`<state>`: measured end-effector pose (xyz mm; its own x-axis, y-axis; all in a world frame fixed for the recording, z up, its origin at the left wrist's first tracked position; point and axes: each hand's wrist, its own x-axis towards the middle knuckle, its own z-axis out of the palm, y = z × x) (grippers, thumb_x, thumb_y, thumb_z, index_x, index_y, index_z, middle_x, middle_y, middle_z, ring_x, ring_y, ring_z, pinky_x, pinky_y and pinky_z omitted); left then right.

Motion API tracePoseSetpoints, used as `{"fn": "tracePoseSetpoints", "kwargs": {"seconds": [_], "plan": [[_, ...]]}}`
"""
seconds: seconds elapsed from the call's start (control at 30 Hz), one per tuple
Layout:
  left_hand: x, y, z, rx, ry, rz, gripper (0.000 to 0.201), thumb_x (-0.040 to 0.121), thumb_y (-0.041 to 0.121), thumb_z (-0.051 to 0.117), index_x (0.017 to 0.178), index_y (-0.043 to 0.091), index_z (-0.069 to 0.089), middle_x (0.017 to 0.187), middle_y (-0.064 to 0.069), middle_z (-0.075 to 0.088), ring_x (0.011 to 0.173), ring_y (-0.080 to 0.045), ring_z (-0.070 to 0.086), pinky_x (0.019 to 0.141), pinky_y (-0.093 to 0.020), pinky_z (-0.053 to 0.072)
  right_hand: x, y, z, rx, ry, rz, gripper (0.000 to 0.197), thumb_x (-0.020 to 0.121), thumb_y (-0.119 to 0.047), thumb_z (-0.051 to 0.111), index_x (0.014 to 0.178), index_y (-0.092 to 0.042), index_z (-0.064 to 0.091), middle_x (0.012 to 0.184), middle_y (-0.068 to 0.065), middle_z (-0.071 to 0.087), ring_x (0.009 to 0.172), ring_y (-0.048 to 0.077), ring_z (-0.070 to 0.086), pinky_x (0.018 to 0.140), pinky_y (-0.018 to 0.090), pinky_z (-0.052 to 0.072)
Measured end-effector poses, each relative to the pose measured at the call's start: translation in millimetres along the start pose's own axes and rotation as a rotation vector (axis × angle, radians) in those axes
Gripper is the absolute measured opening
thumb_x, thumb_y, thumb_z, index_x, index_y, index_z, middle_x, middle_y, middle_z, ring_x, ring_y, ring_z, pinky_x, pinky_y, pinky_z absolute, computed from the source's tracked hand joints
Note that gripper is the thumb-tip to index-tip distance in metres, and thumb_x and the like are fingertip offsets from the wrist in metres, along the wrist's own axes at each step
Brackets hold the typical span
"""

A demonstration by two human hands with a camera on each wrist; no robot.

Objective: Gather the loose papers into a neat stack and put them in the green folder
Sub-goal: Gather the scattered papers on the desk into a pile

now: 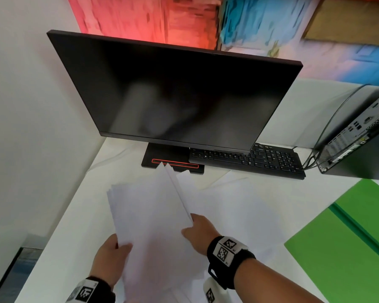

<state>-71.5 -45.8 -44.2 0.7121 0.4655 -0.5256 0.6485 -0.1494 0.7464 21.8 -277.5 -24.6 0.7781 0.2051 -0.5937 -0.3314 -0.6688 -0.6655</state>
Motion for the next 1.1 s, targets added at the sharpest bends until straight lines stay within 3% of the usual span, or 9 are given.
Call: {"fn": "tracePoseSetpoints", "kwargs": {"seconds": [0.07, 0.13, 0.3, 0.4, 0.53, 0.67, 0.83, 1.0, 1.1], "plan": [[-1.9, 1.5, 0.4, -0.05, 0.013, -0.012, 0.022, 0.064, 0.032, 0.065, 0.069, 0.011, 0.059, 0.06, -0.005, 0.06, 0.062, -0.025, 0.052, 0.069, -0.038, 0.046, 3.9, 3.0, -16.5, -0.08, 0.134, 0.009, 0.035, 0.088, -0.022, 0.053, 0.12, -0.012, 0.062, 0.116, 0.011, 0.061, 0.106, 0.032, 0.06, 0.087, 0.032, 0.049], [-0.8, 1.5, 3.5, -0.108, -0.01, -0.014, 0.028, 0.065, 0.033, 0.07, 0.088, 0.017, 0.07, 0.067, -0.001, 0.063, 0.064, -0.023, 0.051, 0.072, -0.036, 0.046, 10.4, 5.9, -36.0, -0.108, 0.222, 0.055, 0.032, 0.084, -0.027, 0.051, 0.111, -0.015, 0.063, 0.122, 0.012, 0.055, 0.113, 0.035, 0.055, 0.094, 0.038, 0.051], [6.8, -1.4, 13.8, -0.164, -0.047, -0.035, 0.027, 0.091, 0.01, 0.069, 0.118, 0.011, 0.064, 0.079, -0.006, 0.06, 0.065, -0.023, 0.048, 0.07, -0.035, 0.046, 28.3, 4.4, -57.9, -0.235, 0.159, 0.126, 0.046, 0.088, -0.037, 0.054, 0.129, -0.019, 0.049, 0.129, 0.008, 0.042, 0.123, 0.033, 0.044, 0.097, 0.044, 0.046], [9.9, -4.1, 17.4, -0.162, -0.031, -0.02, 0.03, 0.092, 0.013, 0.069, 0.121, 0.014, 0.065, 0.08, -0.004, 0.062, 0.064, -0.023, 0.049, 0.07, -0.034, 0.046, 35.7, 0.8, -61.6, -0.344, 0.114, 0.145, 0.049, 0.089, -0.041, 0.054, 0.131, -0.02, 0.045, 0.132, 0.008, 0.039, 0.125, 0.034, 0.043, 0.098, 0.048, 0.046], [10.5, -1.0, 17.0, -0.129, 0.026, 0.017, 0.032, 0.088, 0.021, 0.073, 0.119, 0.024, 0.067, 0.103, -0.009, 0.069, 0.078, -0.024, 0.057, 0.08, -0.035, 0.044, 42.2, -2.9, -62.0, -0.501, 0.069, 0.112, 0.044, 0.087, -0.041, 0.05, 0.126, -0.021, 0.048, 0.128, 0.008, 0.041, 0.118, 0.034, 0.047, 0.093, 0.048, 0.048], [11.4, -2.9, 16.6, -0.178, 0.006, -0.025, 0.059, 0.066, 0.041, 0.072, 0.123, 0.031, 0.067, 0.105, -0.001, 0.063, 0.08, -0.023, 0.058, 0.089, -0.046, 0.053, 51.6, -4.0, -60.0, -0.231, -0.035, 0.119, 0.052, 0.083, -0.047, 0.062, 0.122, -0.015, 0.048, 0.119, 0.004, 0.055, 0.102, 0.028, 0.058, 0.078, 0.036, 0.049], [9.8, -2.3, 12.1, -0.25, 0.063, -0.039, 0.046, 0.075, 0.029, 0.075, 0.12, 0.029, 0.065, 0.115, -0.008, 0.066, 0.081, -0.027, 0.061, 0.091, -0.048, 0.054, 52.4, -2.6, -53.0, -0.188, -0.007, 0.094, 0.037, 0.086, -0.047, 0.063, 0.075, -0.022, 0.038, 0.078, -0.005, 0.042, 0.069, 0.016, 0.042, 0.058, 0.028, 0.032], [4.0, 1.1, 12.2, -0.246, 0.076, -0.04, 0.054, 0.066, 0.033, 0.068, 0.12, 0.027, 0.066, 0.115, -0.006, 0.067, 0.079, -0.027, 0.061, 0.092, -0.049, 0.054, 54.6, -0.1, -49.7, 0.04, -0.048, 0.123, 0.062, 0.083, -0.049, 0.069, 0.127, -0.009, 0.052, 0.123, 0.005, 0.058, 0.108, 0.024, 0.057, 0.092, 0.035, 0.047], [3.0, 1.2, 12.2, -0.204, 0.078, -0.018, 0.056, 0.066, 0.034, 0.067, 0.122, 0.027, 0.067, 0.118, -0.006, 0.068, 0.084, -0.03, 0.064, 0.094, -0.049, 0.053, 52.4, 4.3, -41.9, 0.127, -0.123, 0.14, 0.071, 0.078, -0.046, 0.076, 0.132, -0.005, 0.057, 0.129, 0.009, 0.064, 0.115, 0.027, 0.061, 0.099, 0.037, 0.05]]}}
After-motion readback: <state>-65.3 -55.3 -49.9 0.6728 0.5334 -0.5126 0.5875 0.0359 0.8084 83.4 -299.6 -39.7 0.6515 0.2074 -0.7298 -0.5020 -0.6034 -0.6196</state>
